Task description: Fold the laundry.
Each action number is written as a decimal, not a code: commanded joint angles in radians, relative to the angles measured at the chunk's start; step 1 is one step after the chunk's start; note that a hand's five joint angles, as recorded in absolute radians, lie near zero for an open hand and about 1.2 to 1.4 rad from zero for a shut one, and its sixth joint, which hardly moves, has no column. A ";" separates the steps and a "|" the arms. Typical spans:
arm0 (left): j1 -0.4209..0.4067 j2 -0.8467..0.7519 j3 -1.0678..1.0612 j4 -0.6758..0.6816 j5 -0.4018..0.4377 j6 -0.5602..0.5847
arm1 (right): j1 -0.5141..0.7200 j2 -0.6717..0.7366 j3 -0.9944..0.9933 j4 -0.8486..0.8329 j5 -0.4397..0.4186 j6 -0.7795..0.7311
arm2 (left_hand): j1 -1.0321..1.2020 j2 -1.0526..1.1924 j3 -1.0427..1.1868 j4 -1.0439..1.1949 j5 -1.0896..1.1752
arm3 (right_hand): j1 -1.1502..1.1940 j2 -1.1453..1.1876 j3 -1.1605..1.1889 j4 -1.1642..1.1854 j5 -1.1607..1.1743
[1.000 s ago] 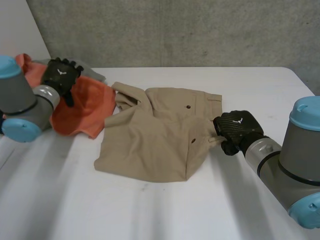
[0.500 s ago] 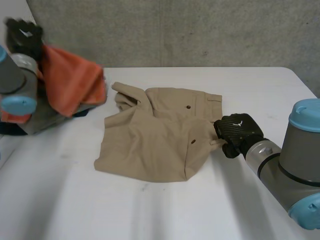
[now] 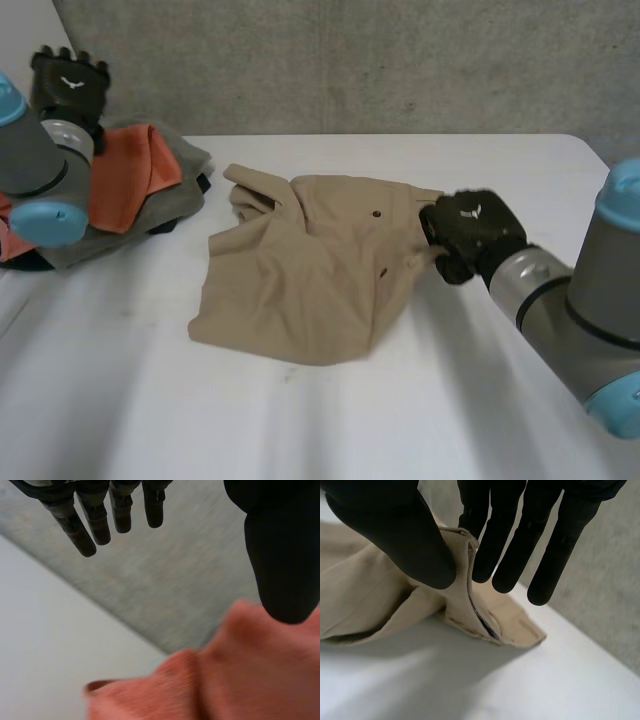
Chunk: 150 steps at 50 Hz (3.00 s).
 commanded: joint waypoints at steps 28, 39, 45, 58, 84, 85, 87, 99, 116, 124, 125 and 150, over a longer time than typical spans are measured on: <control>-0.311 0.195 -0.689 -0.137 0.075 -0.176 | 0.054 -0.081 -0.296 0.293 0.132 0.357 | 0.327 0.323 0.316 0.323 0.301 | 0.289 0.222 0.212 0.202 0.216; -0.337 0.330 -0.613 -0.172 -0.069 -0.117 | -0.025 -0.071 -0.280 0.359 0.094 0.247 | 1.203 1.198 1.191 1.199 1.177 | 0.289 0.222 0.212 0.202 0.216; -0.328 0.685 -0.575 -0.188 -0.048 -0.119 | -0.088 -0.138 -0.314 0.543 -0.037 -0.104 | 1.203 1.198 1.191 1.199 1.177 | 0.289 0.222 0.212 0.202 0.216; -0.321 0.772 -0.123 -0.254 0.001 -0.157 | -0.137 -0.244 -0.553 0.457 0.017 0.162 | 1.203 1.198 1.191 1.199 1.177 | 0.289 0.222 0.212 0.202 0.216; -0.256 -0.150 0.132 -0.067 0.165 -0.222 | -0.087 0.302 -0.403 -0.022 0.115 0.182 | 1.203 1.198 1.191 1.199 1.177 | 0.289 0.222 0.212 0.202 0.216; -0.257 -0.171 0.156 -0.054 0.164 -0.222 | -0.085 0.320 -0.409 -0.052 0.115 0.187 | 1.203 1.198 1.191 1.199 1.177 | 0.289 0.222 0.212 0.202 0.216; -0.257 -0.210 0.205 -0.042 0.155 -0.220 | -0.084 0.353 -0.427 -0.105 0.118 0.188 | 1.203 1.198 1.191 1.199 1.177 | 0.289 0.222 0.212 0.202 0.216; -0.237 -0.357 0.526 -0.066 0.139 -0.214 | -0.122 0.553 -0.685 -0.296 0.316 0.147 | 0.075 0.070 0.064 0.071 0.049 | -0.308 -0.375 -0.386 -0.395 -0.382; -0.260 0.003 0.048 -0.163 -0.040 -0.130 | -0.142 0.434 -0.788 0.321 0.127 0.054 | -0.019 -0.024 -0.030 -0.023 -0.045 | -0.932 -1.000 -1.010 -1.020 -1.006; -0.354 0.311 -0.437 -0.228 0.052 -0.137 | -0.101 0.224 -0.428 0.488 -0.034 -0.106 | -0.019 -0.024 -0.030 -0.023 -0.045 | -0.909 -0.976 -0.987 -0.996 -0.983; -0.367 0.337 -0.481 -0.232 0.063 -0.140 | -0.096 0.207 -0.390 0.488 -0.043 -0.117 | -0.019 -0.024 -0.030 -0.023 -0.045 | -0.894 -0.962 -0.972 -0.982 -0.968; -0.627 0.094 -0.509 -0.152 -0.384 -0.246 | 0.080 0.149 0.205 -0.139 0.014 -0.166 | 0.058 0.053 0.047 0.054 0.032 | -0.536 -0.604 -0.614 -0.624 -0.610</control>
